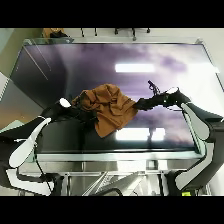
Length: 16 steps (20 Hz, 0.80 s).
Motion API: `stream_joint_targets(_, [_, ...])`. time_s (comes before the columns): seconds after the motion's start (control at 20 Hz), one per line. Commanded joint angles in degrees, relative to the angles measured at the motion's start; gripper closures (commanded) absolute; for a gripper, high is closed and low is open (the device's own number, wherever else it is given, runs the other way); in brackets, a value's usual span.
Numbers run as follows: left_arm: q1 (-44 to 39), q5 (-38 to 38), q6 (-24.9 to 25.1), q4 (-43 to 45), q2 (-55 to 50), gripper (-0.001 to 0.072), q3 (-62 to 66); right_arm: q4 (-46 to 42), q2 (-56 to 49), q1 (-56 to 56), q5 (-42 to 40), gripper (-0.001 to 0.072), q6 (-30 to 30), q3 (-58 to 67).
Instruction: Fold the shirts.
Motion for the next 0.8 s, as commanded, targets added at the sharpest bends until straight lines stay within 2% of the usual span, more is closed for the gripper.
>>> stream_joint_targets(0.0, [0.17, -4.0, 0.76, -1.25, -0.57, 0.0686, 3.63, 5.44, 0.17, 1.73, -1.22, 0.0633, -1.9, 0.0])
stream_joint_targets(0.05, [0.5, -5.42, 0.76, -1.42, -0.28, 0.0687, 4.72, 8.04, 1.14, 1.7, 0.74, 0.0692, -2.56, 0.2])
stream_joint_targets(0.2, [0.48, -6.8, 2.49, -1.7, 5.66, 0.0688, 8.24, 16.76, 6.84, 1.4, 8.33, 0.069, -2.56, 2.97])
stream_joint_targets(0.4, [1.14, -9.31, 2.43, -4.85, 20.65, 0.0688, 22.1, 35.21, 18.45, -1.44, 13.73, 0.069, -2.54, 11.89])
stream_joint_targets(0.5, [2.54, -7.04, 2.38, -6.71, 28.02, 0.0688, 33.27, 44.65, 23.87, -3.82, 11.78, 0.069, -3.63, 18.05])
stream_joint_targets(0.6, [4.07, -2.47, 2.45, -5.16, 33.73, 0.0687, 45.83, 50.1, 28.79, -6.91, 6.78, 0.069, -6.36, 25.31])
stream_joint_targets(0.75, [6.91, 5.35, 2.21, 1.57, 40.65, 0.0688, 60.59, 48.7, 35.63, -10.84, -3.45, 0.069, -8.5, 35.04])
